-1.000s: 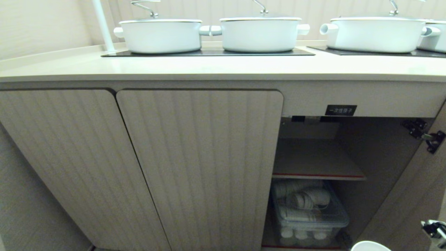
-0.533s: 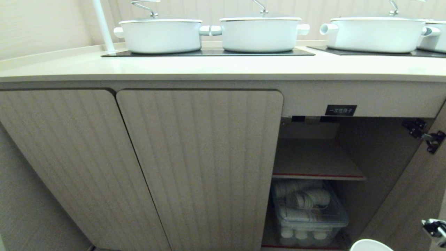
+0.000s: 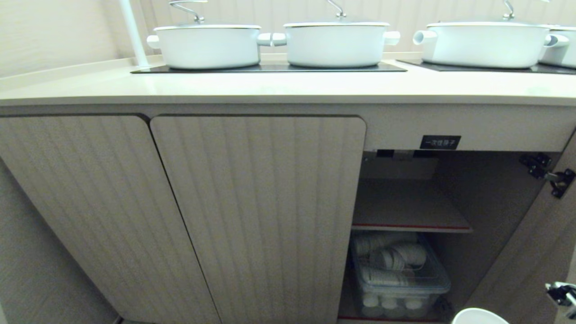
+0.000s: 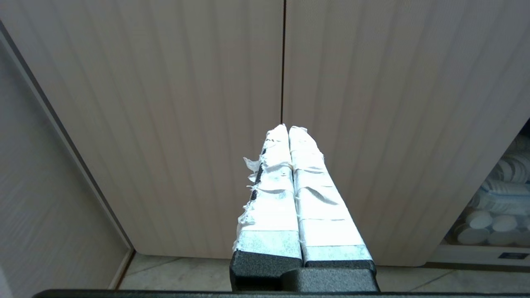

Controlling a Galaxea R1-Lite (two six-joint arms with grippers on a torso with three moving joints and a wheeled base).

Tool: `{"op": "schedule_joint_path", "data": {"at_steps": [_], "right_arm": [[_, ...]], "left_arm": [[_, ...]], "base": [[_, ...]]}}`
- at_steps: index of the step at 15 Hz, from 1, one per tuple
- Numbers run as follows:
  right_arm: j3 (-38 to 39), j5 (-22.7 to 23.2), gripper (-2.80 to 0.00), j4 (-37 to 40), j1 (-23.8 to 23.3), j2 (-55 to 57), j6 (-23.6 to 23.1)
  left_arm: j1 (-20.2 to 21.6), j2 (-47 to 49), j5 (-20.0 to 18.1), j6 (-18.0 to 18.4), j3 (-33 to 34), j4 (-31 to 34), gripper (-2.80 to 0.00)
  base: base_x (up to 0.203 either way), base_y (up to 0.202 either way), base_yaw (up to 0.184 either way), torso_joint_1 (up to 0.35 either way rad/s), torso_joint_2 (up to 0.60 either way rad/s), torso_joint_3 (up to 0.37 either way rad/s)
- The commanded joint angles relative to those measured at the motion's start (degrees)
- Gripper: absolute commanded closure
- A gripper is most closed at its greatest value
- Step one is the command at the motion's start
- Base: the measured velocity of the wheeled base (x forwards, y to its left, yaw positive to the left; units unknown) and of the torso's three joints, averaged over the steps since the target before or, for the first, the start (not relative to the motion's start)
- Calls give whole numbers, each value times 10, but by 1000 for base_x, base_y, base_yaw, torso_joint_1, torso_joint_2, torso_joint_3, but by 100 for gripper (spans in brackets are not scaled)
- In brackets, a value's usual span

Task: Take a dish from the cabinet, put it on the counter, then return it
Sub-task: Place it on the table

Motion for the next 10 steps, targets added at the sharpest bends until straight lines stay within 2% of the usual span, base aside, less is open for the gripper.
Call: {"op": "schedule_joint_path", "data": {"at_steps": [1,4,10], "right_arm": [[0,1,0,-2,0,0,1],[0,1,0,-5,0,0,0],[0,1,0,-8,0,-4,-2]], "left_arm": [[0,0,0,0,0,0,0],[0,0,0,0,1,0,0],[0,0,0,0,0,0,0]], "base": [[0,0,0,0,0,0],[0,0,0,71,-290,-223],[0,0,0,139,-441,-305]]}}
